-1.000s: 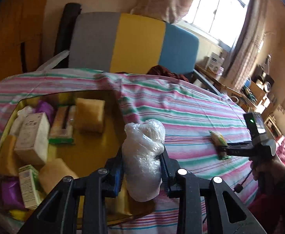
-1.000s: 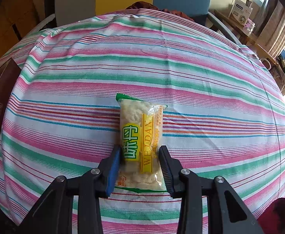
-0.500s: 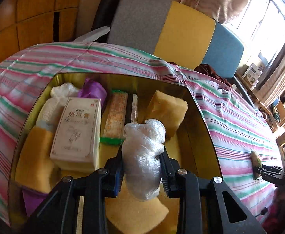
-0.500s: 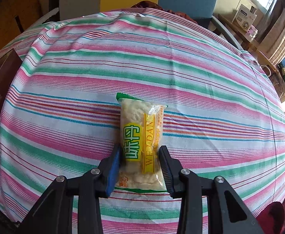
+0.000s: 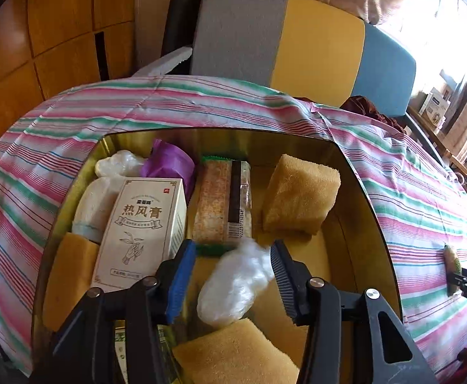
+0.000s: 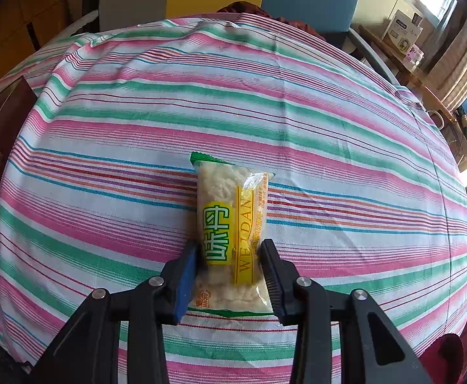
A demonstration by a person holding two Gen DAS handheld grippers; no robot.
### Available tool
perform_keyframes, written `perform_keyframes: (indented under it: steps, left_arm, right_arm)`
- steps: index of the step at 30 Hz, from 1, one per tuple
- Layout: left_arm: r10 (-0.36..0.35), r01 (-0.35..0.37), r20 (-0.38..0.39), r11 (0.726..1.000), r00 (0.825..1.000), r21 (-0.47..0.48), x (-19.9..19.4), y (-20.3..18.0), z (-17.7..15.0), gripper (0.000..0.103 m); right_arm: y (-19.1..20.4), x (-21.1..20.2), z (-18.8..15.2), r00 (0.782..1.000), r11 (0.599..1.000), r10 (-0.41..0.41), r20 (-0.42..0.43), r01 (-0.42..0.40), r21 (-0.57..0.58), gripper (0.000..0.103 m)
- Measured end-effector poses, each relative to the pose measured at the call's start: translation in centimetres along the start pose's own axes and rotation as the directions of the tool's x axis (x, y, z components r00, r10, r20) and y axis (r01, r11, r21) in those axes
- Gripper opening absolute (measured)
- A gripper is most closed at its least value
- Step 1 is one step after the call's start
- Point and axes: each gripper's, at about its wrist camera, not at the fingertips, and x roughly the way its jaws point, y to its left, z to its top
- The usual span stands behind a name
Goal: Organize objects
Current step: 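Carry the plastic bundle into the gold tray with the left tool, then open the left tool over the tray while the right tool carries the snack bag there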
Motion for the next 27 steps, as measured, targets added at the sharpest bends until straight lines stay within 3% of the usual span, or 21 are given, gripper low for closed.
perform_keyframes:
  steps: [6,16,20,27]
  left_arm:
    - [0.009,-0.009,0.011,1.000,1.000,-0.013,-1.9,0.7,-1.7,0.055]
    - [0.053,-0.055,0.099,0.998,0.994,0.014,-6.1,1.3,-4.0,0.062]
    - [0.065,-0.067,0.122,0.998,0.990,0.016,-7.0,1.7,-4.5,0.065]
    - [0.075,-0.075,0.129,0.997,0.989,-0.004,-7.6,2.8,-5.3,0.069]
  right_arm:
    - [0.0,0.1,0.1,1.000,1.000,-0.009,0.003,0.009,-0.008,0.040]
    - [0.6,0.1,0.2,1.000,1.000,-0.019,-0.015,0.019,-0.008,0.039]
    - [2.0,-0.8,0.2,0.999,0.999,0.028,-0.023,-0.027,0.016,0.038]
    - [8.5,-5.3,1.6,0.982,0.983,0.180,0.062,-0.178,-0.035,0.038]
